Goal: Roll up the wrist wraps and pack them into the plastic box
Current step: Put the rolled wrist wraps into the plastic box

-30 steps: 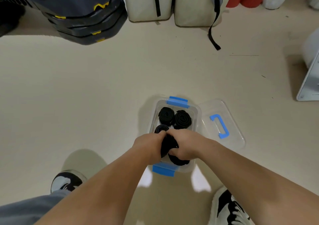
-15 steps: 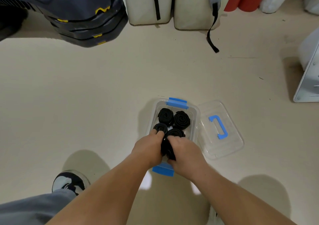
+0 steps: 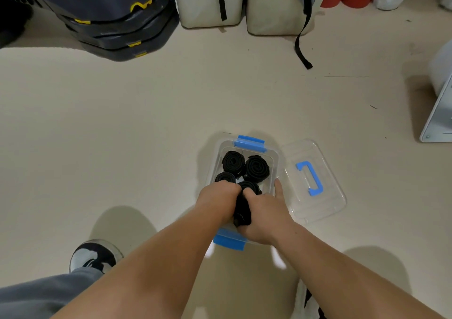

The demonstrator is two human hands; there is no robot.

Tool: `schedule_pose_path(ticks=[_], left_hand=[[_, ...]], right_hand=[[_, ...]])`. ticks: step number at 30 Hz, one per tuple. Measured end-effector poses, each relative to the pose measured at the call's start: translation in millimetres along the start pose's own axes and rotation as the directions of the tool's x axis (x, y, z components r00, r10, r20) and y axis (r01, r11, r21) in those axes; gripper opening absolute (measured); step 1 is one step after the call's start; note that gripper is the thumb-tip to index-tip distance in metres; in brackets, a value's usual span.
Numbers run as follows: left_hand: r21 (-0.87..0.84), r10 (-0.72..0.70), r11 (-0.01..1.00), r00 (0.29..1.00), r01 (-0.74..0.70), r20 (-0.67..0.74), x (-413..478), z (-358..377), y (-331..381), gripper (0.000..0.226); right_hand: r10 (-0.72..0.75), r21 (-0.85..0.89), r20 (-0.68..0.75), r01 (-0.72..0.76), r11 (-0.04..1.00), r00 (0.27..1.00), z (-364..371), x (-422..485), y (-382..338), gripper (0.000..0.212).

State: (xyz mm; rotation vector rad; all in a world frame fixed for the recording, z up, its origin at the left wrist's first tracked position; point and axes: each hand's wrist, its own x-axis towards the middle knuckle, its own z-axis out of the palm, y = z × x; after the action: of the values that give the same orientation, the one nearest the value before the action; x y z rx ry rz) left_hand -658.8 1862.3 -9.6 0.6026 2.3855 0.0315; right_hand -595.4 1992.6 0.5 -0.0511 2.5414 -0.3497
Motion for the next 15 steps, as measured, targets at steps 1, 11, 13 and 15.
schedule_pose_path(ticks=[1, 11, 13, 15], left_hand=[[0.013, 0.011, 1.0, 1.0, -0.011, 0.003, 3.3, -1.9, 0.1, 0.017], [-0.074, 0.065, 0.995, 0.993, -0.073, -0.102, 12.9, 4.3, -10.2, 0.012], [-0.098, 0.046, 0.994, 0.993, -0.056, -0.106, 14.0, 5.1, -11.3, 0.015], [-0.094, 0.038, 0.994, 0.995, -0.047, -0.092, 13.5, 4.2, -11.8, 0.014]], right_hand=[[-0.007, -0.004, 0.018, 0.007, 1.0, 1.0, -0.5, -0.2, 1.2, 0.051], [-0.039, -0.148, 0.171, 0.064, 0.987, 0.985, -6.4, 9.2, -7.7, 0.064], [-0.005, -0.237, 0.172, 0.047, 0.97, 0.985, -0.9, 11.7, -13.2, 0.069], [0.047, -0.3, 0.157, 0.003, 0.954, 0.987, 3.2, 16.2, -22.8, 0.067]])
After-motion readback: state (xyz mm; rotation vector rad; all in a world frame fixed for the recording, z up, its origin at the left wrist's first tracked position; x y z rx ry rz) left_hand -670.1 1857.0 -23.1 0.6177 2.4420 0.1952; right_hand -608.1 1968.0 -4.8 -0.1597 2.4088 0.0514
